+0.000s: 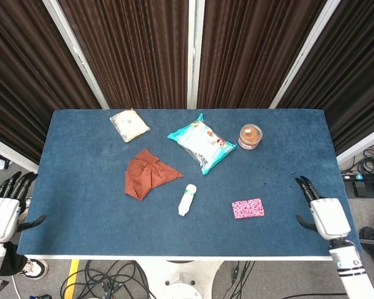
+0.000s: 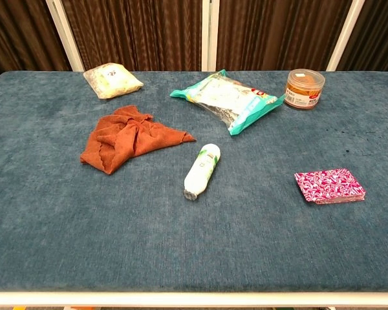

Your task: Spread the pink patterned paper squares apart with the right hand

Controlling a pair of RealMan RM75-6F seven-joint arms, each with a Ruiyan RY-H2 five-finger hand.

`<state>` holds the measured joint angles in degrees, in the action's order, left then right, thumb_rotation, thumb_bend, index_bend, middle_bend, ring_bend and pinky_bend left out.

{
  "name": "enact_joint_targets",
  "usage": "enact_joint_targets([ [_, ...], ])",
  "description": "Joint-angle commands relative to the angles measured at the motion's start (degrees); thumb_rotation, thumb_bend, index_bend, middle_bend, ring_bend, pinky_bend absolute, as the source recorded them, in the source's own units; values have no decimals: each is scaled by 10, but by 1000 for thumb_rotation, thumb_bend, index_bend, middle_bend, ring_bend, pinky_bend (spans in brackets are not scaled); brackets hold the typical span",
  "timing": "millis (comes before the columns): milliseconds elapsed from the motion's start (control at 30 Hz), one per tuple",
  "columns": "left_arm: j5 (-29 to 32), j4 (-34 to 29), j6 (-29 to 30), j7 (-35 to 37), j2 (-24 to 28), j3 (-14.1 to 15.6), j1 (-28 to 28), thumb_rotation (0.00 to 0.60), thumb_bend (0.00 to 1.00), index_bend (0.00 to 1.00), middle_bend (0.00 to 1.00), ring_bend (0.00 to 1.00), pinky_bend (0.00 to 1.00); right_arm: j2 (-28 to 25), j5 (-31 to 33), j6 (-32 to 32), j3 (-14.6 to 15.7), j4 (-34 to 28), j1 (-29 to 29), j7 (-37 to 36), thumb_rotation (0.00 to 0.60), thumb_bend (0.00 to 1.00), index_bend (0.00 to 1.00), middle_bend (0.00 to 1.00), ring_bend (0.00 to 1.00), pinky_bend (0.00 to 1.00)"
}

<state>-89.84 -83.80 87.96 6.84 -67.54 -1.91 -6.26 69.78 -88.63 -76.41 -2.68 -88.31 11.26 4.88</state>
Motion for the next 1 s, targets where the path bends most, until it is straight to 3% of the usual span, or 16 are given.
enact_joint_targets([
  [33, 0, 0, -2, 0, 0, 1, 0, 600, 15, 90, 100, 0, 128, 0, 6, 32, -3, -23, 23, 39, 600, 129, 221, 199, 755, 826],
  [233, 1, 1, -4, 3, 1, 2, 0, 600, 15, 90, 100, 0, 129, 16, 51, 100, -15, -58, 61, 109, 600, 130, 231, 197, 767, 829],
  [400, 8, -3, -13, 35, 8, 4, 0, 600, 15, 90, 100, 0, 130, 61, 122, 152, -29, -50, 91, 162, 600, 130, 281, 255, 773, 829],
  [1000, 18, 19, -9, 65, 17, 2, 9, 600, 15, 91, 100, 0, 131, 130, 206, 187, -15, -40, 137, 281, 600, 130, 282, 240, 771, 829],
])
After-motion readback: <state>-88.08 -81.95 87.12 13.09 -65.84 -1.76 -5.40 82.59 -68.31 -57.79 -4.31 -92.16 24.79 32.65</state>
